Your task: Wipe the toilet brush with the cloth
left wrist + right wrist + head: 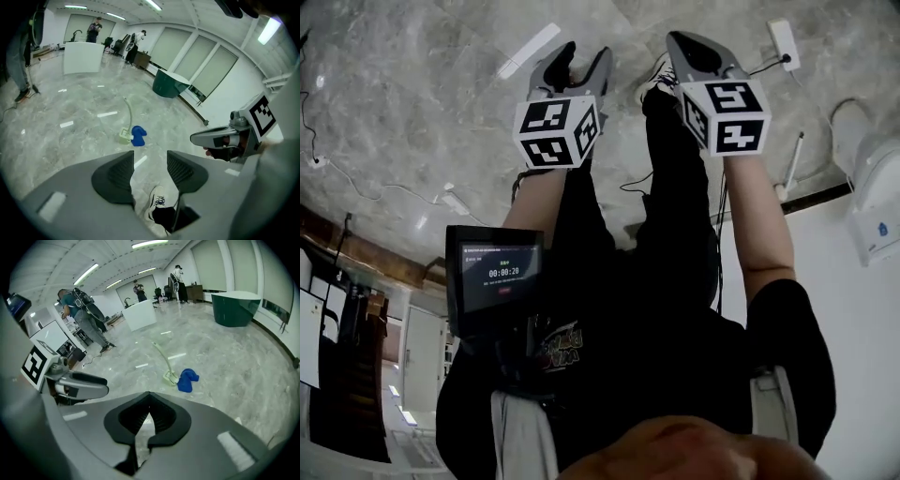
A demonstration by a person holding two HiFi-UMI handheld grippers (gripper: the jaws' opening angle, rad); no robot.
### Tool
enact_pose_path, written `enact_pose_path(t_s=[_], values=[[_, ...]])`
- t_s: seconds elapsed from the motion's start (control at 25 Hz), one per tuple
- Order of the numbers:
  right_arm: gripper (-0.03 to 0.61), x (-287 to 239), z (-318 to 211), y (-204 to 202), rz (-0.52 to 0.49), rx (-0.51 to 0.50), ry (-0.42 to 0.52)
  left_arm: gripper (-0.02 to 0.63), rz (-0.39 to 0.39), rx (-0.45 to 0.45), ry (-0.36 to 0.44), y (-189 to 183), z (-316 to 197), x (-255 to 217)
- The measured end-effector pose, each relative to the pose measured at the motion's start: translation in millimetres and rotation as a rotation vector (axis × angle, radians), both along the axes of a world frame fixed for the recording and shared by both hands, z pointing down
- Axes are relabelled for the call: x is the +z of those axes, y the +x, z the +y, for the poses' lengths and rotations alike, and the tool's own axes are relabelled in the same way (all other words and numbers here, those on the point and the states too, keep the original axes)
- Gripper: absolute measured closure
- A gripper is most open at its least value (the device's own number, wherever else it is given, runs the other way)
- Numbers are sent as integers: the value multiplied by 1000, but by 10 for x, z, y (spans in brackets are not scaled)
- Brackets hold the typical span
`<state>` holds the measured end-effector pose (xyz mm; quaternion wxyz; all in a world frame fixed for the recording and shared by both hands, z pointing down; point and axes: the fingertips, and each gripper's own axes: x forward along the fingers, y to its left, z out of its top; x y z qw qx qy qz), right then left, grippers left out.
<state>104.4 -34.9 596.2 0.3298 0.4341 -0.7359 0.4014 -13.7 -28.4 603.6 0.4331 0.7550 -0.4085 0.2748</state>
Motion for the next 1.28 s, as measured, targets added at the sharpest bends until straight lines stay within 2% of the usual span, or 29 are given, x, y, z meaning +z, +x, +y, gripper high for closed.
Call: enact_pose_path(t_s=[0.12,0.4,0.56,0.68,0.8,0.96,1.12,1.28], values=[[577,-218,111,71,0,11,5,393,4,39,12,92,129,-277],[577,-1780,7,84,4,14,91,393,76,40,108,311,32,-1795],[577,-2477,245,67,-21,-31,114,393,97,85,118,453,247,-2450],[577,-2789,334,112,-22,-108,150,394,64,160,170,609,313,-2769],[577,-3060,245,157,-40,-160,192,394,46,138,215,641,211,-3065],[577,-3379,46,215,-87,-142,232,397,58,93,251,664,38,-3446],[577,-3584,-29,196,-135,-124,216,399,67,86,277,634,-84,-3758],[577,-3842,111,226,-121,-110,261,400,90,55,298,512,38,-4006]])
